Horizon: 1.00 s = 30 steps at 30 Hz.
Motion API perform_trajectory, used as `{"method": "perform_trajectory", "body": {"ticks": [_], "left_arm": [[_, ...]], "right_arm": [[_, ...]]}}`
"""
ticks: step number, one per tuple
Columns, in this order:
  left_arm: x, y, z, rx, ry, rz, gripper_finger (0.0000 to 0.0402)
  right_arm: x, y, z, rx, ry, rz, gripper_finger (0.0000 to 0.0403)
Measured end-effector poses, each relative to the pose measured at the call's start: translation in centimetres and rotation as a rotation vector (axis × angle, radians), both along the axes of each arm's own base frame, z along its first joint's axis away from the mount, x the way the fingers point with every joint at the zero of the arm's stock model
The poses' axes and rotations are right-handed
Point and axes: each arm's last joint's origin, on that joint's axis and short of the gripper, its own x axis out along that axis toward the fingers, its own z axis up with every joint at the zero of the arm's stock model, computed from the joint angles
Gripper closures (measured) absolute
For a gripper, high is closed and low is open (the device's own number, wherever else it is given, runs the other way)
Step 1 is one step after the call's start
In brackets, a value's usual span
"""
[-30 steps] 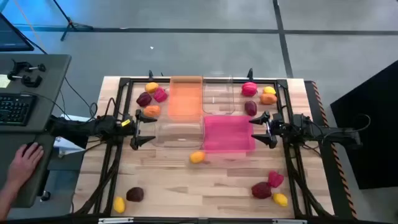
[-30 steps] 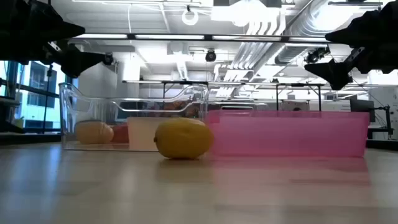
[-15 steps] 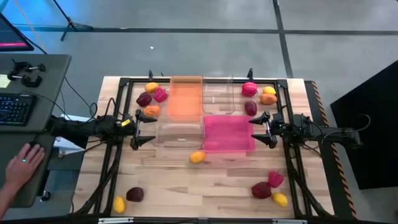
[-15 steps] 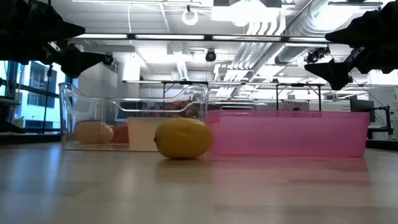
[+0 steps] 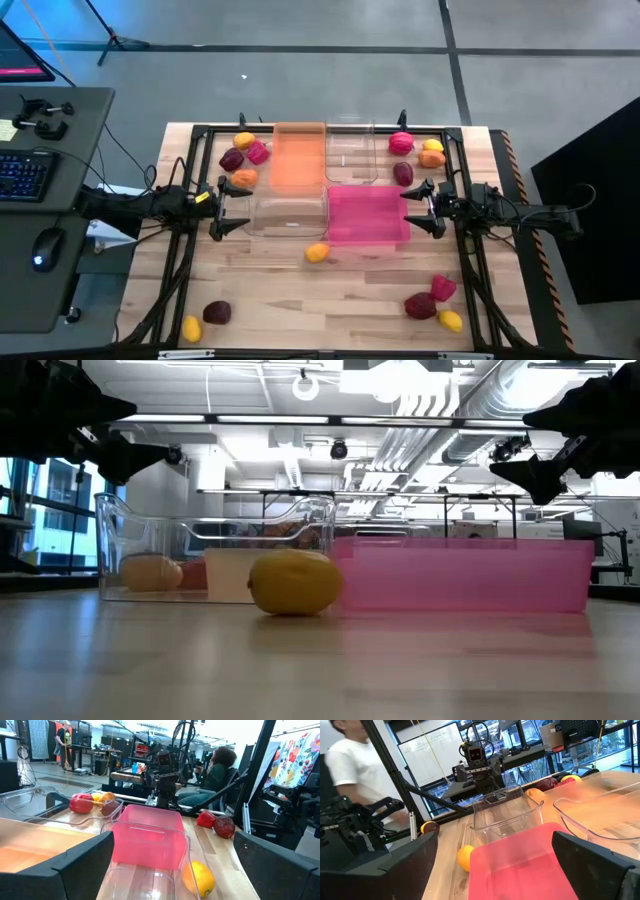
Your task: Sort produce into baskets
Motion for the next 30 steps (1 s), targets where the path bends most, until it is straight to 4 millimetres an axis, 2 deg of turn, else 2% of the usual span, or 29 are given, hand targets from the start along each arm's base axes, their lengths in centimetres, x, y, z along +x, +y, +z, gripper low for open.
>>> {"method": "perform_trajectory", "body": {"ticks": [30], "left_arm": [[0.00, 0.02, 0.12, 0.007, -0.012, 0.006, 0.0002]], "right_arm": [[0.00, 0.00, -0.01, 0.000, 0.001, 0.000, 0.0020]]}}
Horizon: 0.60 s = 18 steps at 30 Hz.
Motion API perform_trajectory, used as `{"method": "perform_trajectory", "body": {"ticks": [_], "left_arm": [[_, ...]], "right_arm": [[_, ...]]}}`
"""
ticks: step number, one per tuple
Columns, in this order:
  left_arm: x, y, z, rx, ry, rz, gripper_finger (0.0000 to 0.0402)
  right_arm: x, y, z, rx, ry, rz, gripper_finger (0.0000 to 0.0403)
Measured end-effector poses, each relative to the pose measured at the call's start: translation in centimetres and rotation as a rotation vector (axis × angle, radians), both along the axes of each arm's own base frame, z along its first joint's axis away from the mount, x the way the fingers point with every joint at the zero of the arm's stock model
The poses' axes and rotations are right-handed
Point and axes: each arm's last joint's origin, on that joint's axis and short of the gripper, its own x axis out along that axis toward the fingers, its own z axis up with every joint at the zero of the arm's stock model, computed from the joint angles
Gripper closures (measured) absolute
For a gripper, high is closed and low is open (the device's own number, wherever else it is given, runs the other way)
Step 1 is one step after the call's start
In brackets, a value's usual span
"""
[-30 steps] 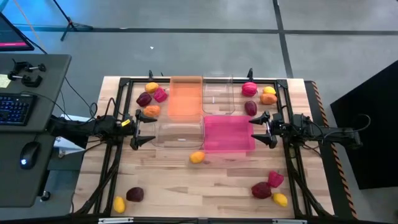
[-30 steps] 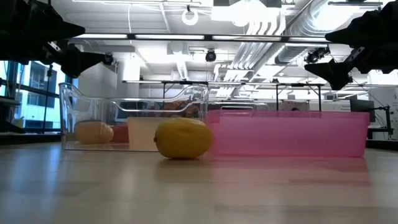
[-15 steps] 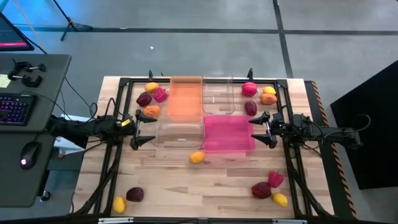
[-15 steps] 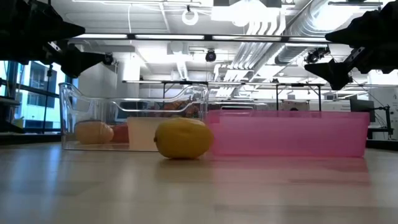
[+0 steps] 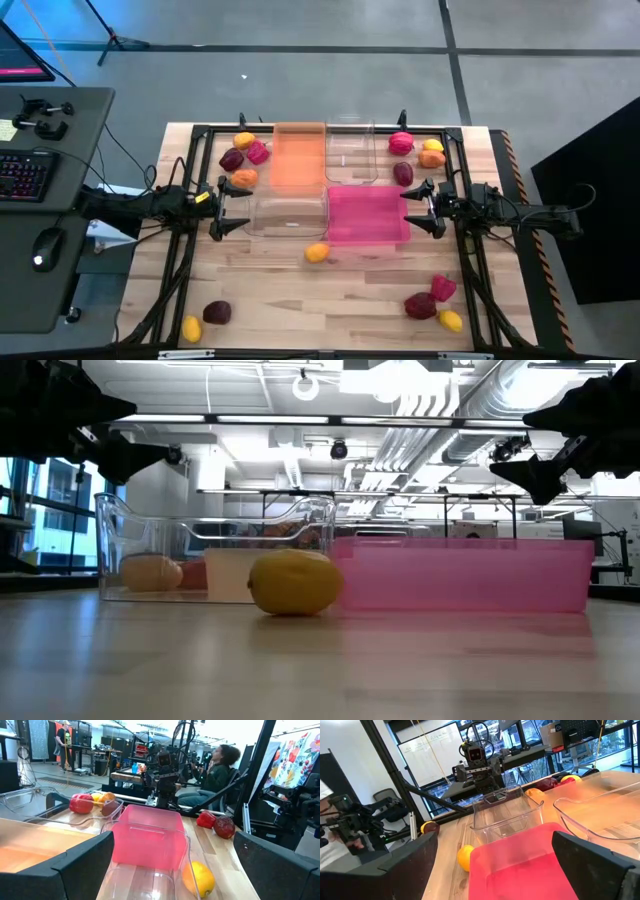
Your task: Sort produce into baskets
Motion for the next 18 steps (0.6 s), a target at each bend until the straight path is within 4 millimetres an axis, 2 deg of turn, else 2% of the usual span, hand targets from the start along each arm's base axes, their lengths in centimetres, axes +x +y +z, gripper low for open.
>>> {"method": "perform_trajectory", "body": {"ticks": [3, 7, 9, 11, 14, 16, 18], "left_arm": [[-0.1, 0.2, 1.0, -0.011, -0.102, 0.057, 0.0002], [-1.1, 0.4, 4.5, -0.307, -0.501, 0.010, 0.0002], [-1.4, 0.5, 6.1, -0.338, -0.612, 0.000, 0.0002], [-1.1, 0.4, 8.2, -0.293, -0.588, 0.012, 0.0002], [0.5, -0.1, 13.1, -0.167, -0.457, -0.054, 0.0002], [2.6, -1.1, 15.7, -0.084, -0.246, -0.156, 0.0002], [5.1, -2.4, 17.1, -0.058, 0.049, -0.240, 0.0002]], "right_arm": [[0.0, 0.0, 0.0, 0.000, 0.000, 0.000, 0.0020], [0.0, 0.0, 0.0, 0.000, -0.001, 0.000, 0.0020], [0.0, 0.0, 0.0, 0.000, -0.001, 0.000, 0.0020], [0.0, 0.0, 0.0, 0.000, -0.001, 0.000, 0.0020], [0.0, 0.0, 0.0, 0.000, -0.001, 0.000, 0.0020], [0.0, 0.0, 0.0, 0.000, 0.000, 0.000, 0.0020], [0.0, 0.0, 0.0, 0.000, 0.000, -0.001, 0.0020]]}}
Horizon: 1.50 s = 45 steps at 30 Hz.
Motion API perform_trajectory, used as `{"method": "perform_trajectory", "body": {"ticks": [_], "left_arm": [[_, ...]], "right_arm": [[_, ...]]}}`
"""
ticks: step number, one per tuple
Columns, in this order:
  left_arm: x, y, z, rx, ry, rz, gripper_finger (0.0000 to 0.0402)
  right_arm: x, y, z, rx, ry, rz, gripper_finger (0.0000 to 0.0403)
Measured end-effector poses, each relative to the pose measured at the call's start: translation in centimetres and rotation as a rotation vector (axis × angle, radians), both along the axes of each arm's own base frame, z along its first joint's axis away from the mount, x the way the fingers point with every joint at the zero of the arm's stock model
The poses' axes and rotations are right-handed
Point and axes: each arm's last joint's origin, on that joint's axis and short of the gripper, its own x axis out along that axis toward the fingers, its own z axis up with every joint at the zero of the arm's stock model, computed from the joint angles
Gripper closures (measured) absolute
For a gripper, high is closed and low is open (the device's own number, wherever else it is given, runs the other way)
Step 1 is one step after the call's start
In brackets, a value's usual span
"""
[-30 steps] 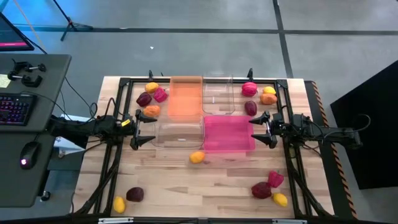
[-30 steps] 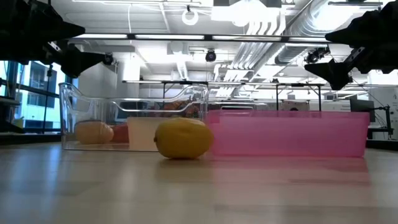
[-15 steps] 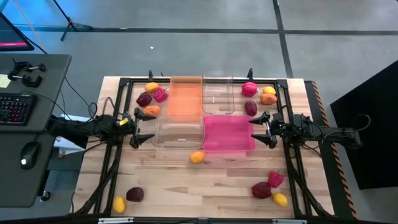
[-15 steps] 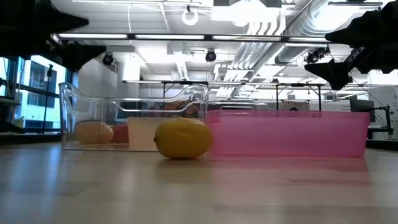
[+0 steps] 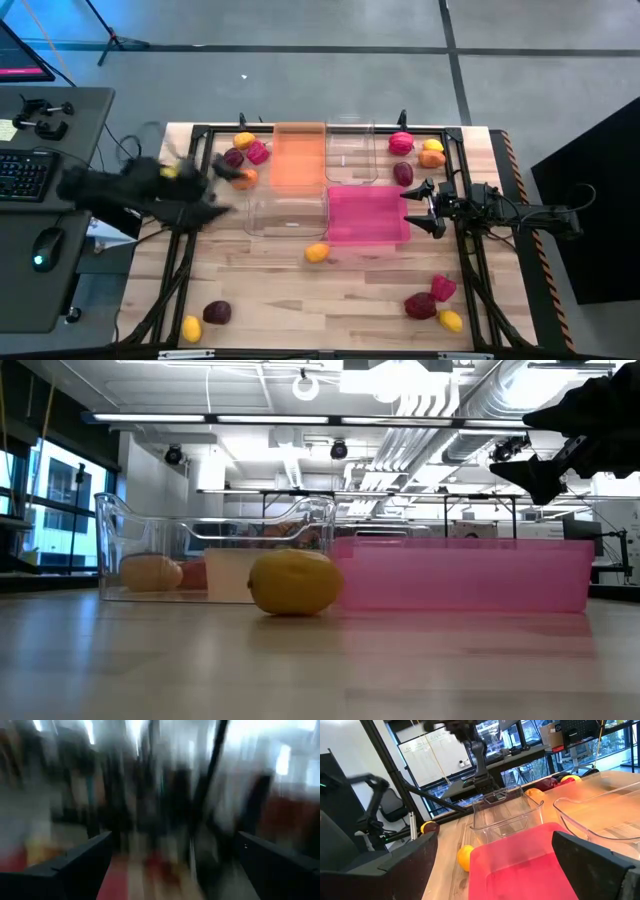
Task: Sort produce into baskets
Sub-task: Put the apple into the bottom transparent bin
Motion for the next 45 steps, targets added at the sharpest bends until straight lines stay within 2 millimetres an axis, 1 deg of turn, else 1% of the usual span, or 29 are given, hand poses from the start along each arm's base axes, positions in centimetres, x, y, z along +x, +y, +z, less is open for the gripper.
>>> {"method": "perform_trajectory", "body": {"ticks": [2, 4, 6, 8, 10, 12, 15, 17, 19, 23, 25, 28, 32, 36, 41, 45], "left_arm": [[2.3, -1.9, 0.2, 0.014, 0.303, -0.071, 0.0002], [4.2, -4.5, -0.7, 0.006, 0.567, -0.103, 0.0002], [5.6, -7.4, -2.0, 0.007, 0.764, -0.099, 0.0002], [6.3, -10.3, -3.4, -0.005, 0.908, -0.093, 0.0002], [6.4, -12.7, -5.5, -0.041, 1.044, -0.081, 0.0002], [6.1, -15.1, -7.3, -0.090, 1.171, -0.106, 0.0002], [4.9, -17.9, -9.2, -0.120, 1.338, -0.196, 0.0002], [3.9, -19.3, -10.0, -0.100, 1.404, -0.217, 0.0002], [3.0, -20.0, -10.5, -0.085, 1.438, -0.185, 0.0002], [2.1, -20.9, -11.3, -0.087, 1.463, -0.110, 0.0002], [1.8, -21.2, -11.4, -0.074, 1.466, -0.115, 0.0002], [1.3, -21.6, -11.9, 0.015, 1.457, -0.158, 0.0002], [1.0, -22.4, -12.9, 0.126, 1.427, -0.168, 0.0002], [1.0, -22.8, -14.5, 0.232, 1.453, -0.179, 0.0002], [0.9, -23.2, -16.4, 0.309, 1.502, -0.135, 0.0002], [1.0, -23.5, -17.9, 0.335, 1.539, -0.091, 0.0002]], "right_arm": [[0.0, 0.0, 0.0, 0.000, 0.000, 0.000, 0.0020], [0.0, 0.0, 0.0, 0.000, 0.000, 0.000, 0.0020], [0.0, 0.0, 0.0, 0.000, 0.000, 0.000, 0.0020], [0.0, 0.0, 0.0, 0.000, 0.000, 0.000, 0.0020], [0.0, 0.0, 0.0, 0.000, 0.000, 0.000, 0.0020], [0.0, 0.0, 0.0, 0.000, 0.000, 0.000, 0.0020], [0.0, 0.0, 0.0, 0.000, 0.000, 0.000, 0.0020], [0.0, 0.0, 0.0, 0.000, 0.000, 0.000, 0.0020], [0.0, 0.0, 0.0, 0.000, 0.000, 0.000, 0.0020], [0.0, 0.0, 0.0, 0.000, 0.000, 0.000, 0.0020], [0.0, 0.0, 0.0, 0.000, 0.000, 0.000, 0.0020], [0.0, 0.0, 0.0, 0.000, 0.000, 0.000, 0.0020], [0.0, 0.0, 0.0, 0.000, 0.000, 0.000, 0.0020], [0.0, 0.0, 0.0, 0.000, 0.001, 0.000, 0.0020], [0.0, 0.0, 0.0, 0.000, 0.000, 0.000, 0.0020], [0.0, 0.0, 0.0, 0.000, 0.001, 0.000, 0.0020]]}}
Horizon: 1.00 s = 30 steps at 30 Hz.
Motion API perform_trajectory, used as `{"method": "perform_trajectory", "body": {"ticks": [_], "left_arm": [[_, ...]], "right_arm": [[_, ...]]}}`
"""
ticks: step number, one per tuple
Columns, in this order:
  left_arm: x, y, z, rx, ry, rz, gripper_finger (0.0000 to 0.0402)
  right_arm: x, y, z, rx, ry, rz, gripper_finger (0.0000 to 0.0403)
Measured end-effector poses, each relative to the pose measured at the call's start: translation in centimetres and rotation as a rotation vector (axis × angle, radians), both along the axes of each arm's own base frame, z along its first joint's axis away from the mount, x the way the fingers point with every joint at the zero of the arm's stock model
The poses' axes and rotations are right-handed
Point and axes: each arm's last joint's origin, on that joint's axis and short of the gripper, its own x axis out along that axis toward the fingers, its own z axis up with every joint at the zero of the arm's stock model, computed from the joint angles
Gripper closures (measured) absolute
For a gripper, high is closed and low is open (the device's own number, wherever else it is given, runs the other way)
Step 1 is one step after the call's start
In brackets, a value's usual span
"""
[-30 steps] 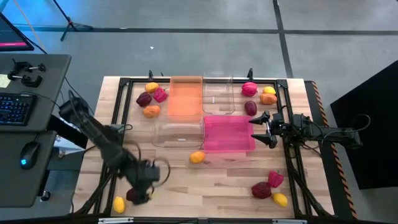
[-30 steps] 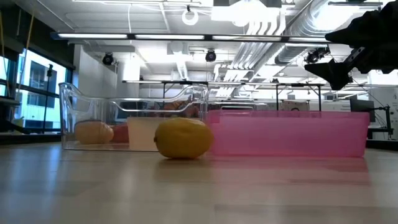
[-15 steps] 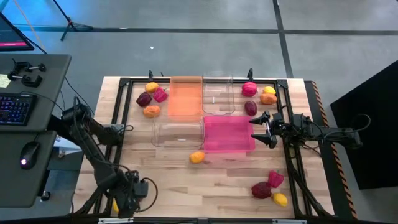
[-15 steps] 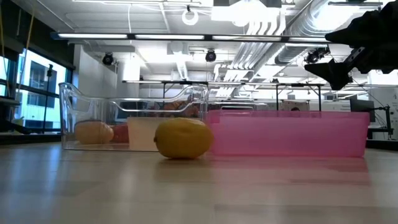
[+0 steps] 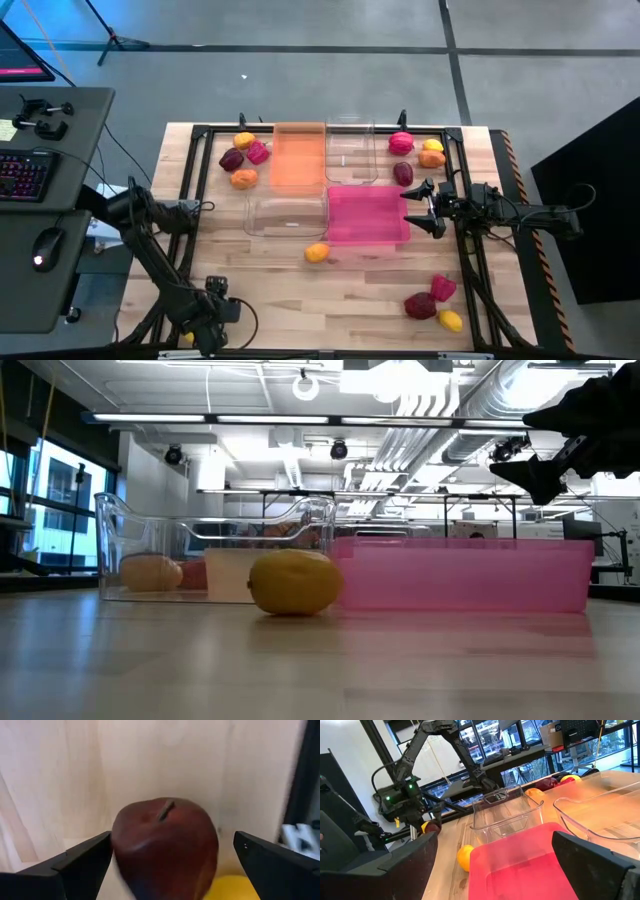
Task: Sort produce into baskets
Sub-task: Put the apple into the bottom transparent bin
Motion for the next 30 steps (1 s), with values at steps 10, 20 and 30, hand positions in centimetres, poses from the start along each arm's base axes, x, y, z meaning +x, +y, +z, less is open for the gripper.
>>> {"method": "perform_trajectory", "body": {"ticks": [10, 20, 30], "left_arm": [[0.4, -0.1, -1.7, 0.032, 0.064, 0.084, 0.0004], [0.1, 1.6, 2.0, -0.006, 0.025, 0.023, 0.0148], [2.7, 8.4, 9.2, 0.016, -0.329, 0.119, 0.0194]], "right_arm": [[0.0, 0.0, 0.0, 0.000, 0.000, 0.000, 0.0020], [0.0, 0.0, 0.0, 0.000, 0.000, 0.000, 0.0020], [0.0, 0.0, 0.0, 0.000, 0.001, 0.000, 0.0020]]}}
